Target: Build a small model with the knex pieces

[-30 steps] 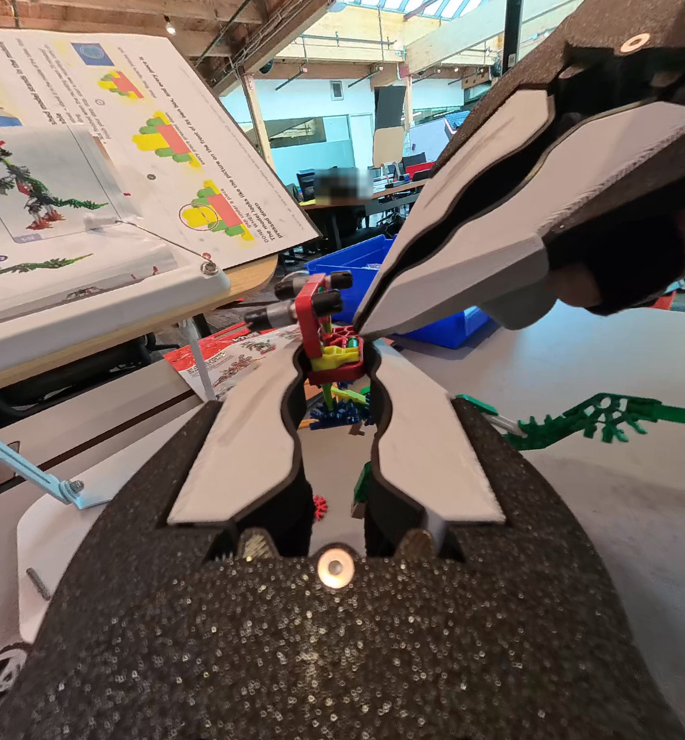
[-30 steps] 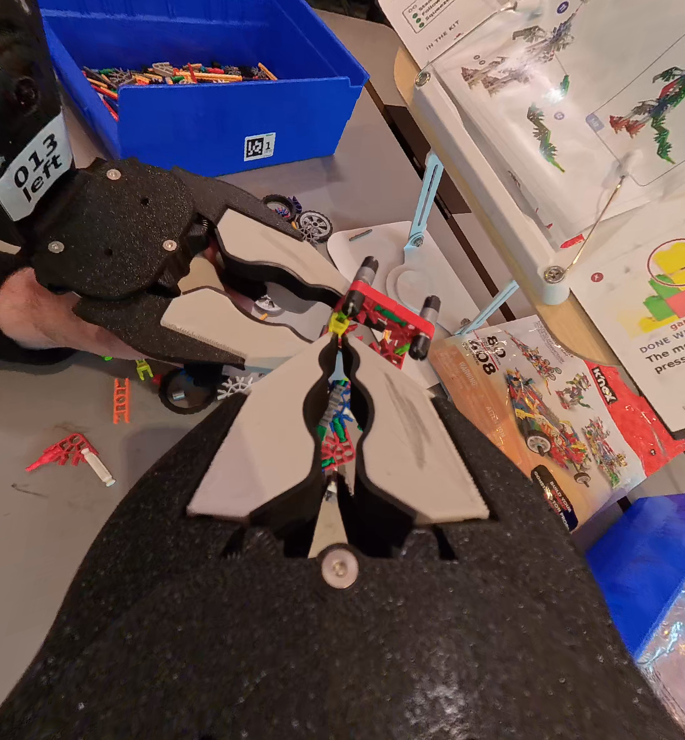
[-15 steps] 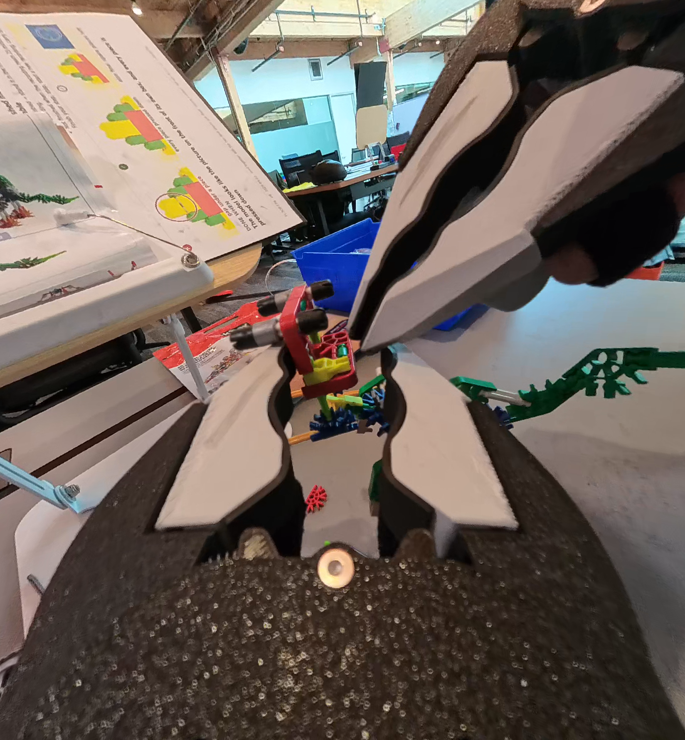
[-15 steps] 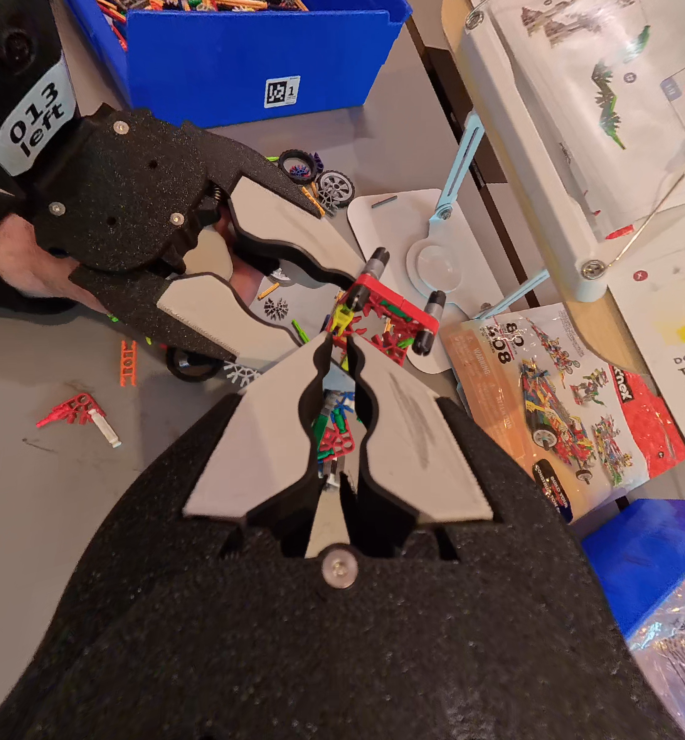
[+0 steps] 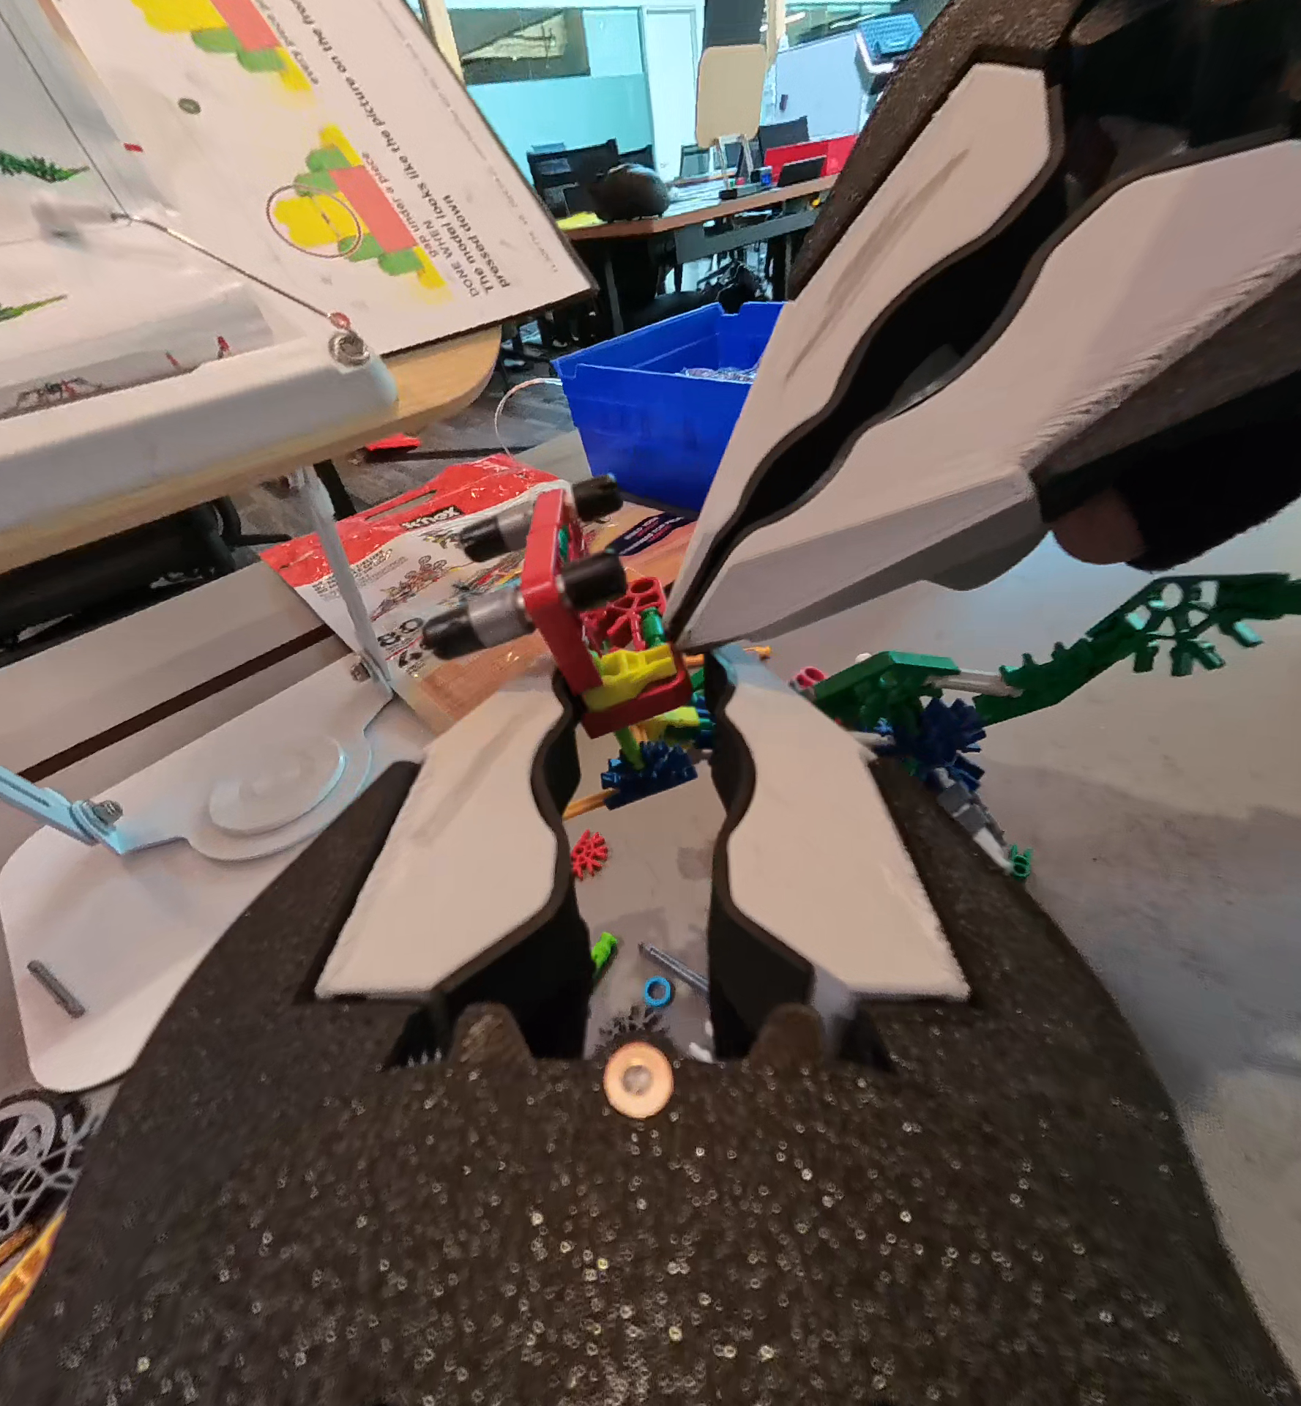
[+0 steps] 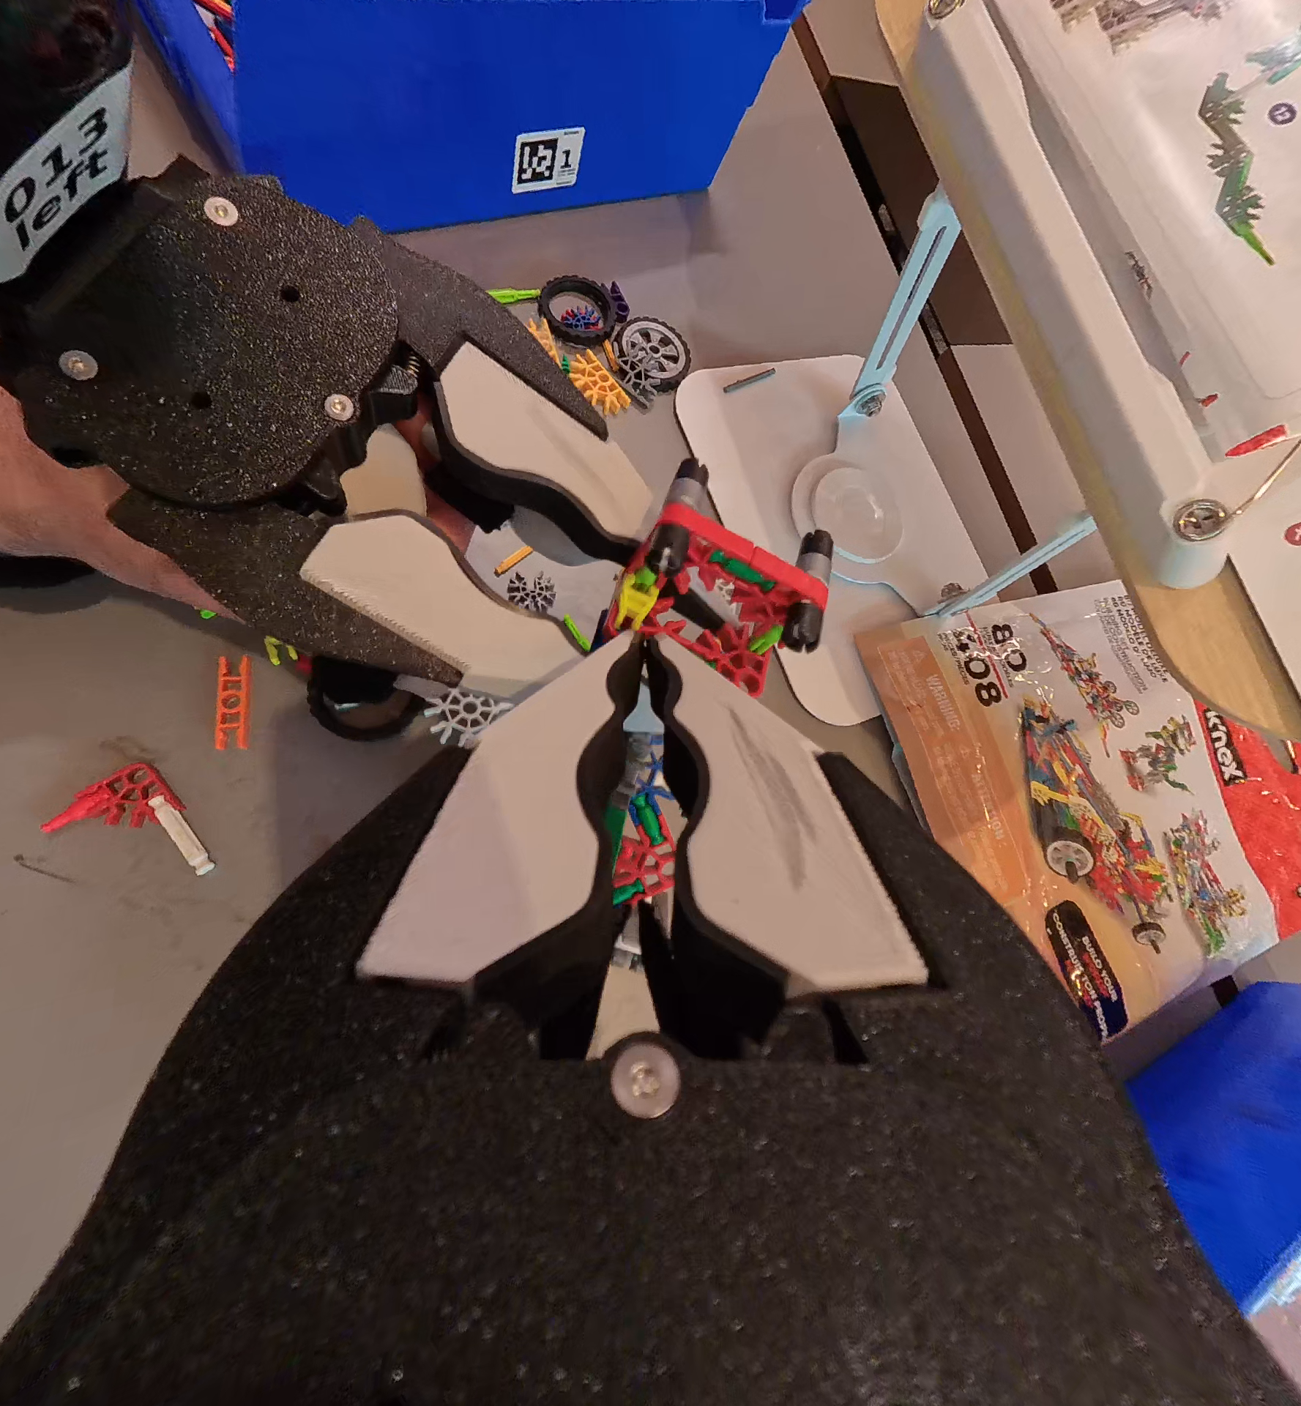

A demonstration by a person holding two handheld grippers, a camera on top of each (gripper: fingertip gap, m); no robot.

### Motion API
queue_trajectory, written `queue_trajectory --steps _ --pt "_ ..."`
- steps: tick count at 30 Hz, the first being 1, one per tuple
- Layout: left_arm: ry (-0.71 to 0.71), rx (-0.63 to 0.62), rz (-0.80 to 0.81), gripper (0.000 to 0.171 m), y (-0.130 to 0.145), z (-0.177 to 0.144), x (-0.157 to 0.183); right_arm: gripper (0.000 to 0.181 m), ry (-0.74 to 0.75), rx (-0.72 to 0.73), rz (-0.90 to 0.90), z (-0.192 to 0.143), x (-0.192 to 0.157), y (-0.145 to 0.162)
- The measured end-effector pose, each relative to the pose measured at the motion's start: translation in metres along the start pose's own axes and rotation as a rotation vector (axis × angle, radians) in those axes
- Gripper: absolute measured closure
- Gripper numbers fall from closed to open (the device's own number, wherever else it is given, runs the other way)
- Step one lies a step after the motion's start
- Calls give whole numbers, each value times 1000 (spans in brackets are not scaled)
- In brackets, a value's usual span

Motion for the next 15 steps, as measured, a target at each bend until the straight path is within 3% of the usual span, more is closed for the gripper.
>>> queue_trajectory --steps 15 --pt "-10 -60 -8 152 7 5 2 181 4 13 -35 8 -7 6"
Point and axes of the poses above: each gripper's, where its closed fingertips meet, z out along the fingers, y out of its underside, x = y × z across the jaws, the point moved 4 cm from there along -z, back along the fingers, and after that the axes turned 5 degrees about y, right-handed, at the moved point
